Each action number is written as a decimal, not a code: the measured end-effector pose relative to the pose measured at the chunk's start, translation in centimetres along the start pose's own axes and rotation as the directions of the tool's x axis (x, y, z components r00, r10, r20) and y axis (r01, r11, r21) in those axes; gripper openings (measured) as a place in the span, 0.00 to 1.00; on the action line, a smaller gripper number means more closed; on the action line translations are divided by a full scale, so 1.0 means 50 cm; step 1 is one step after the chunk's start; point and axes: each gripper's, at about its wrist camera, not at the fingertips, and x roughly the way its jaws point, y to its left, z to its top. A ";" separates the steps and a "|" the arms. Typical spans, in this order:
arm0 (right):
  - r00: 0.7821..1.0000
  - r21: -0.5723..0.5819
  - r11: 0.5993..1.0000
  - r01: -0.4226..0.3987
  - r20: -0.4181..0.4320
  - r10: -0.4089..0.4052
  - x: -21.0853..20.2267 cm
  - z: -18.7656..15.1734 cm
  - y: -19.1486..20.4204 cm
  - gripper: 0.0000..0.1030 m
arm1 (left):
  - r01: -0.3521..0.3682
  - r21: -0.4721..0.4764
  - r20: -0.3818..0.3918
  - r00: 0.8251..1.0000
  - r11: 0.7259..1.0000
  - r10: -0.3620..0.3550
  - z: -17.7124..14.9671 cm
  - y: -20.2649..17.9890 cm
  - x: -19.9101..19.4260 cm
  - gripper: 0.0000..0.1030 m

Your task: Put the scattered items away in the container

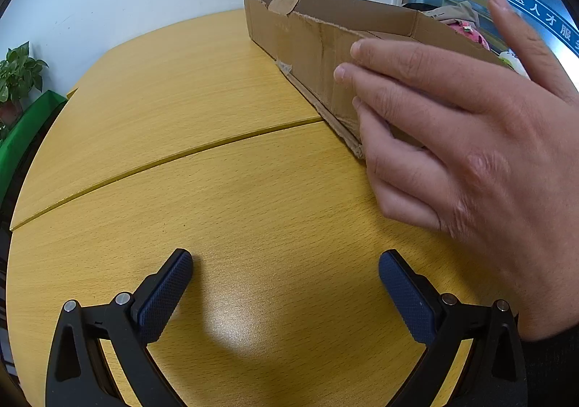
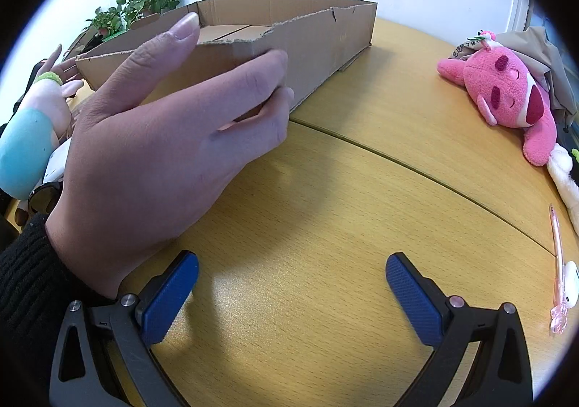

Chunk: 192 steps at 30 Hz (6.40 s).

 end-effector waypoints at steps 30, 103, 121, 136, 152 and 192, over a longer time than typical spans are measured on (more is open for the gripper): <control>1.000 0.000 1.000 0.000 0.000 0.000 -0.001 0.001 -0.001 1.00 | -0.001 -0.001 0.000 1.000 1.000 0.001 -0.001 -0.004 0.006 1.00; 0.970 0.162 0.987 0.000 0.242 -0.040 -0.185 0.122 0.519 0.99 | 0.201 -0.315 0.309 0.946 0.928 -0.100 -0.002 -0.376 -0.254 1.00; 0.981 0.139 0.989 -0.051 0.192 0.024 -0.141 0.141 0.530 0.99 | 0.207 -0.341 0.285 0.952 0.917 -0.108 0.009 -0.352 -0.213 1.00; 0.983 0.033 0.987 -0.154 0.110 0.150 -0.077 0.157 0.576 0.99 | 0.243 -0.397 0.249 0.957 0.885 -0.151 0.010 -0.297 -0.137 0.99; 0.993 -0.065 0.991 -0.117 -0.020 0.116 -0.007 0.164 0.629 0.81 | 0.350 -0.367 0.224 0.933 0.862 -0.283 0.021 -0.296 -0.105 0.77; 0.944 0.385 0.889 -0.248 0.302 0.133 0.007 0.637 0.410 0.71 | 0.238 0.046 0.195 0.950 0.970 -0.242 0.666 -0.121 -0.079 0.68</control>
